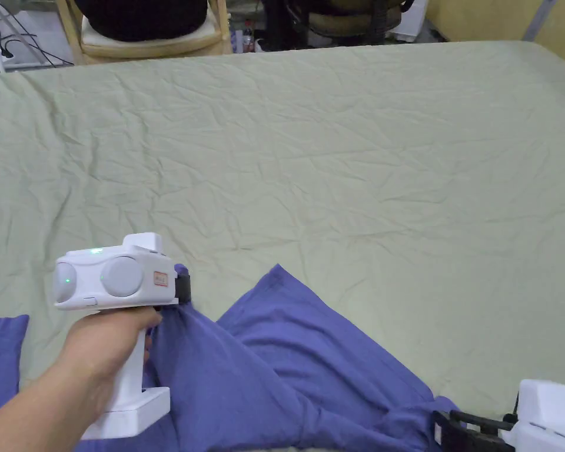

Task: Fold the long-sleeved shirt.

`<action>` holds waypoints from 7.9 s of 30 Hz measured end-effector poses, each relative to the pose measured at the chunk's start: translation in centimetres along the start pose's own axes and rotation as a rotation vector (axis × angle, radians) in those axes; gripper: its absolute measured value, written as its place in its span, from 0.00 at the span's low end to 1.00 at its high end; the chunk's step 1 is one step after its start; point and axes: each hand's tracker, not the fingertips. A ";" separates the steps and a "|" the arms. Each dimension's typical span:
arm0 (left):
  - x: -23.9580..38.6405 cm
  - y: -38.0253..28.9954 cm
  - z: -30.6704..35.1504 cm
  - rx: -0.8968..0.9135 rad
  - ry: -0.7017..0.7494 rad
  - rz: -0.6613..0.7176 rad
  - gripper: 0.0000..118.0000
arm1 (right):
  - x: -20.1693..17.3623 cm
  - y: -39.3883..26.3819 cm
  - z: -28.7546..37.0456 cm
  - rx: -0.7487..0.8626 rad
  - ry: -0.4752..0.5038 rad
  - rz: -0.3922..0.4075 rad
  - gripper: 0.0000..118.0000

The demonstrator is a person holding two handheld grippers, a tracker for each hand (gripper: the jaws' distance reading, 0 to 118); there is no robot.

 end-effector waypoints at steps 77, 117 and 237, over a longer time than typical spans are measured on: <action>-10.7 27.0 23.9 0.800 0.085 0.194 0.07 | -19.4 48.8 7.5 0.513 -0.145 0.282 0.09; -12.1 -27.8 20.7 0.148 -0.044 0.294 0.85 | 1.3 -4.5 3.2 -0.044 0.037 0.014 0.54; -11.1 -17.6 19.8 0.288 0.059 0.293 0.01 | -15.0 15.8 -11.4 -0.071 0.006 0.450 0.07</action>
